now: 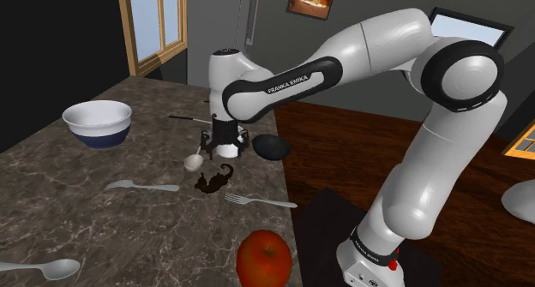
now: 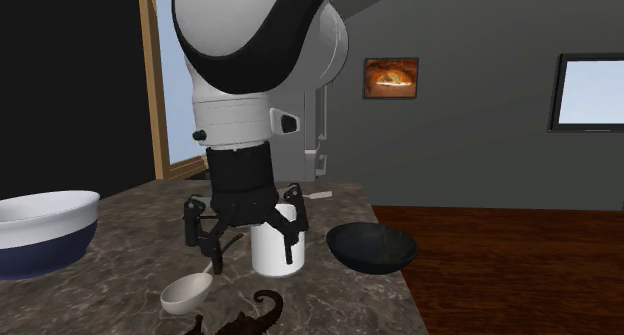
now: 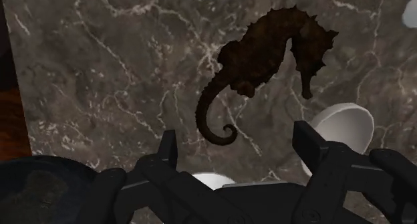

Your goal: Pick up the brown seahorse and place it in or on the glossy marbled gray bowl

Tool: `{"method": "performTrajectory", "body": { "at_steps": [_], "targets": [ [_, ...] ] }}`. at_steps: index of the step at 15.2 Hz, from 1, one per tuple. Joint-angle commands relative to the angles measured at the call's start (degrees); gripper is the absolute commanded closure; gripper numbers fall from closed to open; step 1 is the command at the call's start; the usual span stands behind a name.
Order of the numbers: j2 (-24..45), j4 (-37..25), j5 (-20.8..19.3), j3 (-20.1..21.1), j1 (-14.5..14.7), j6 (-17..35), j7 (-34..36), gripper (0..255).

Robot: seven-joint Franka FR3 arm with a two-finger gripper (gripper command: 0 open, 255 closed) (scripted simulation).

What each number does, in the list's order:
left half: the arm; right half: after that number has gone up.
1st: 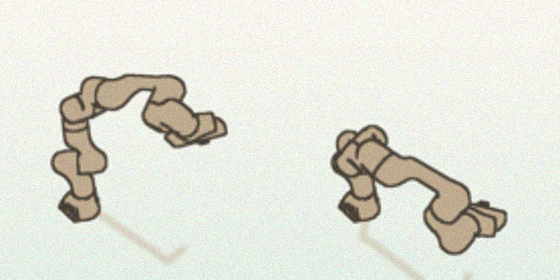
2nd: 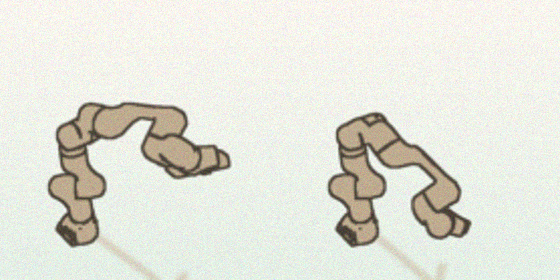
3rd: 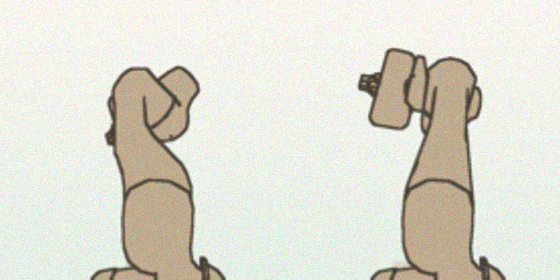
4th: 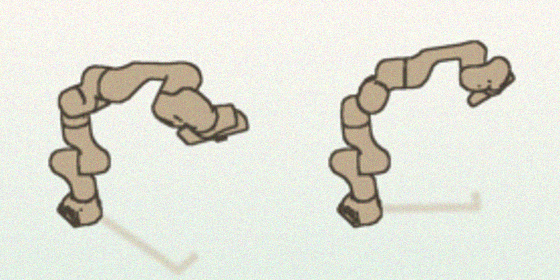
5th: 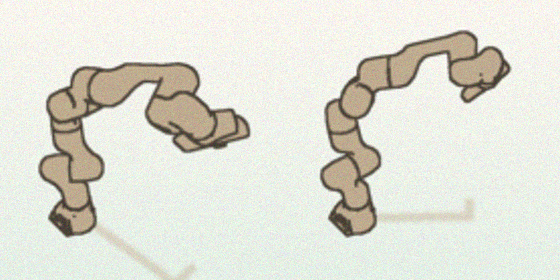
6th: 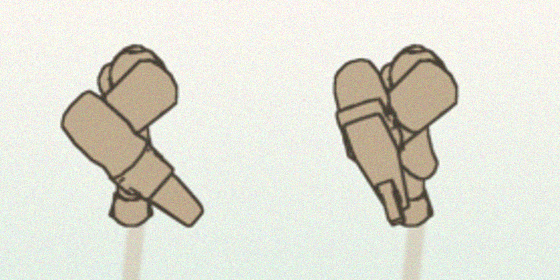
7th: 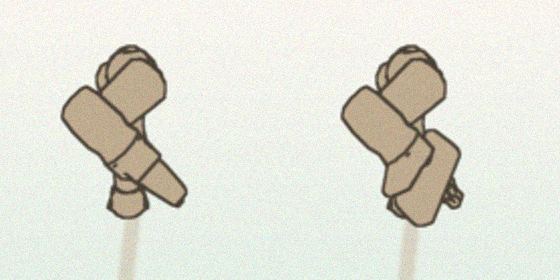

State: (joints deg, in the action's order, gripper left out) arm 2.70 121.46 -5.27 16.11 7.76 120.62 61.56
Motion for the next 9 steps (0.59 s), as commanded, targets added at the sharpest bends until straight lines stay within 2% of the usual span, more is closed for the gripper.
{"method": "performTrajectory", "body": {
  "at_steps": [1,9],
  "targets": [
    [-0.81,4.76,0.65,0.15,0.78,5.74,17.75,0],
    [2.64,7.33,-1.03,-0.10,0.80,11.65,19.86,0]
  ]
}}
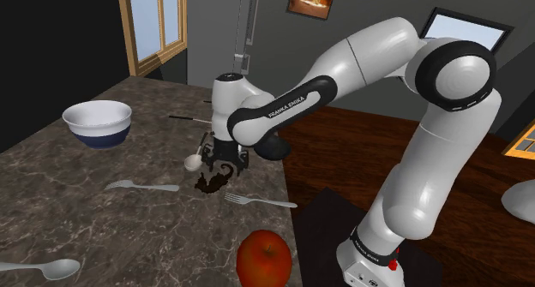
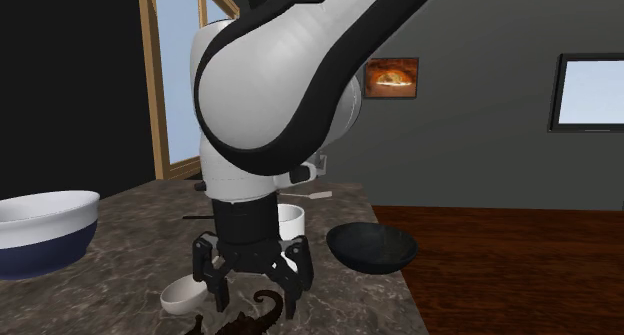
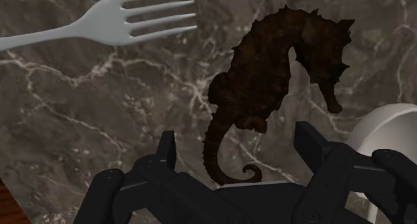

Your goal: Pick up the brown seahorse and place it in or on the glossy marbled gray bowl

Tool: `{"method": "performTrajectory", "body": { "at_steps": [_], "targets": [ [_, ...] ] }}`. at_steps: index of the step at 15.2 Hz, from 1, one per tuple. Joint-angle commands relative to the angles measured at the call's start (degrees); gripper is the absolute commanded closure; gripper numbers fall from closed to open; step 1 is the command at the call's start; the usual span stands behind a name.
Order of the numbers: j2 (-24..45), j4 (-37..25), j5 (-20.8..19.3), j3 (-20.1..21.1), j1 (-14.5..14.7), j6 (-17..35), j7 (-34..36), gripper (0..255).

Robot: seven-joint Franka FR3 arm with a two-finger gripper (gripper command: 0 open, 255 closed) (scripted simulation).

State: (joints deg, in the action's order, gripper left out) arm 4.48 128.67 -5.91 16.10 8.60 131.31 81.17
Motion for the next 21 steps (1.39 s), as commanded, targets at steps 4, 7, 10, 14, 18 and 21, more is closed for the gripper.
{"method": "performTrajectory", "body": {
  "at_steps": [4,7,10,14,18,21],
  "targets": [
    [0.86,0.12,-0.39,-0.10,-0.02,0.96,0.25,0],
    [0.86,0.12,-0.39,-0.10,-0.02,0.96,0.25,0],
    [0.85,0.11,-0.39,-0.10,-0.02,0.95,0.24,255],
    [0.86,0.12,-0.39,-0.10,-0.02,0.96,0.25,255],
    [0.86,0.12,-0.39,-0.10,-0.02,0.96,0.25,255],
    [-0.65,-0.65,0.35,-0.01,-0.09,-1.22,-0.36,255]
  ]
}}
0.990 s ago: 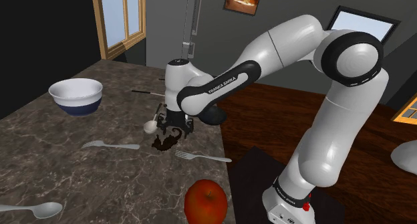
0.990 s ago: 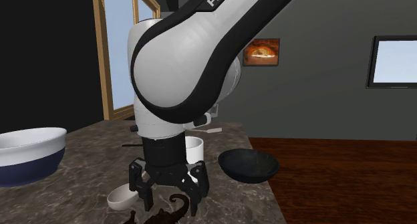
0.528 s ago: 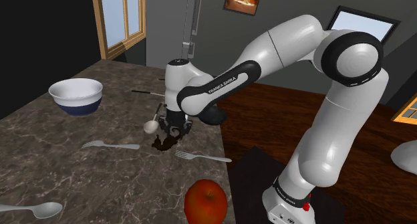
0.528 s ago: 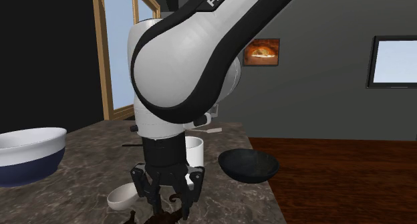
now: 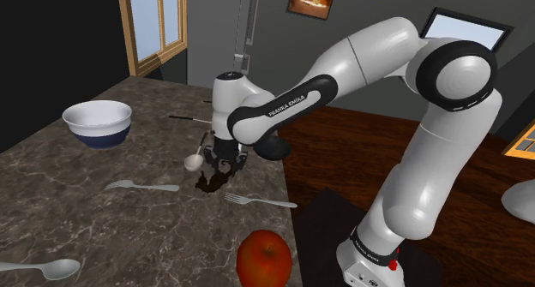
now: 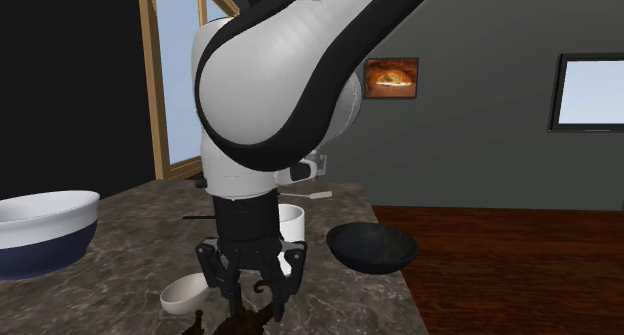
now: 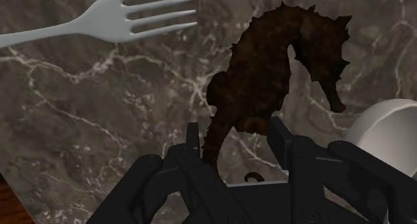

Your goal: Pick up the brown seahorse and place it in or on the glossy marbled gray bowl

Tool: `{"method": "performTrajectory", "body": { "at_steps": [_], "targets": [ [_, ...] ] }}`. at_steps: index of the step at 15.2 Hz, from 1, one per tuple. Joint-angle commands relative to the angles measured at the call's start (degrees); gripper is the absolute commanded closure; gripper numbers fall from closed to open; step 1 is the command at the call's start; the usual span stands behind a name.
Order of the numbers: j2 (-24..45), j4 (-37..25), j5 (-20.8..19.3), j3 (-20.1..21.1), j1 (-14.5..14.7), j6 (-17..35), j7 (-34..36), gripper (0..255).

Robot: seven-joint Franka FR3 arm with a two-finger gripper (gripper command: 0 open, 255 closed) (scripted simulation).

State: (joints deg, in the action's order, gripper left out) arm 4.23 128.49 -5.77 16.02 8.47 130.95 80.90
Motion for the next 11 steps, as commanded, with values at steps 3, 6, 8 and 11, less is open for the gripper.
{"method": "performTrajectory", "body": {
  "at_steps": [3,6,8,11],
  "targets": [
    [-1.81,-1.35,0.88,0.13,0.00,-3.06,-0.65,255],
    [-3.11,-2.34,1.47,0.15,-0.03,-5.27,-1.15,255],
    [-3.91,-3.07,1.82,0.15,-0.04,-6.76,-1.45,255],
    [-5.03,-4.25,2.28,0.14,-0.06,-8.99,-1.87,255]
  ]
}}
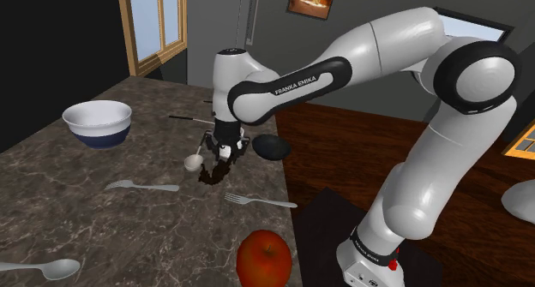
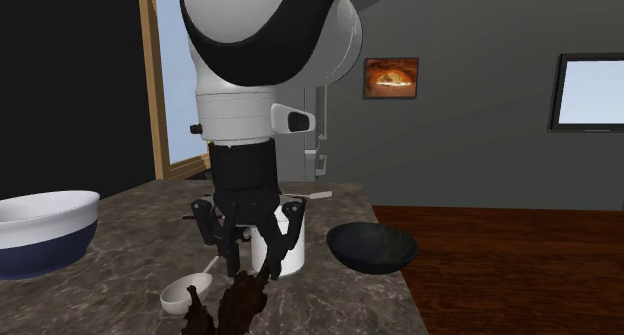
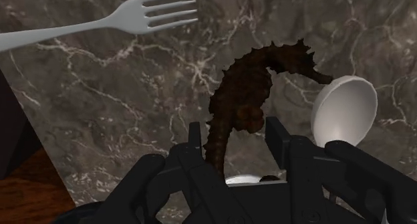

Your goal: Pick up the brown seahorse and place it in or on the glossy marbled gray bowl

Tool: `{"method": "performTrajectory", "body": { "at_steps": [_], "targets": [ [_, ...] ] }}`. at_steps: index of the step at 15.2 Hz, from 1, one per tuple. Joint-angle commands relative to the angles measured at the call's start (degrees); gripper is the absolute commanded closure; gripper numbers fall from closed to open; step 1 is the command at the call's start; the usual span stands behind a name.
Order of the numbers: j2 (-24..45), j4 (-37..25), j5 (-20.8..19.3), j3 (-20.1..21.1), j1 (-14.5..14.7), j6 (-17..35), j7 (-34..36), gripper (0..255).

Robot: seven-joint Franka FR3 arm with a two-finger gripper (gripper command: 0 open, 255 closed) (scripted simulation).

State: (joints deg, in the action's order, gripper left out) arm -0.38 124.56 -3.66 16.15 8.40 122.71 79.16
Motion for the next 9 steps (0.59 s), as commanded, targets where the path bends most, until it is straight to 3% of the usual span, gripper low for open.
{"method": "performTrajectory", "body": {
  "at_steps": [1,7,8,9],
  "targets": [
    [-0.76,-0.73,0.31,-0.01,0.00,-1.50,-0.26,255],
    [-2.10,-2.39,0.82,-0.06,-0.02,-4.39,-0.73,255],
    [-2.10,-2.39,0.82,-0.06,-0.02,-4.39,-0.73,0],
    [-1.39,-1.18,1.33,-0.48,-0.32,-1.67,-3.08,0]
  ]
}}
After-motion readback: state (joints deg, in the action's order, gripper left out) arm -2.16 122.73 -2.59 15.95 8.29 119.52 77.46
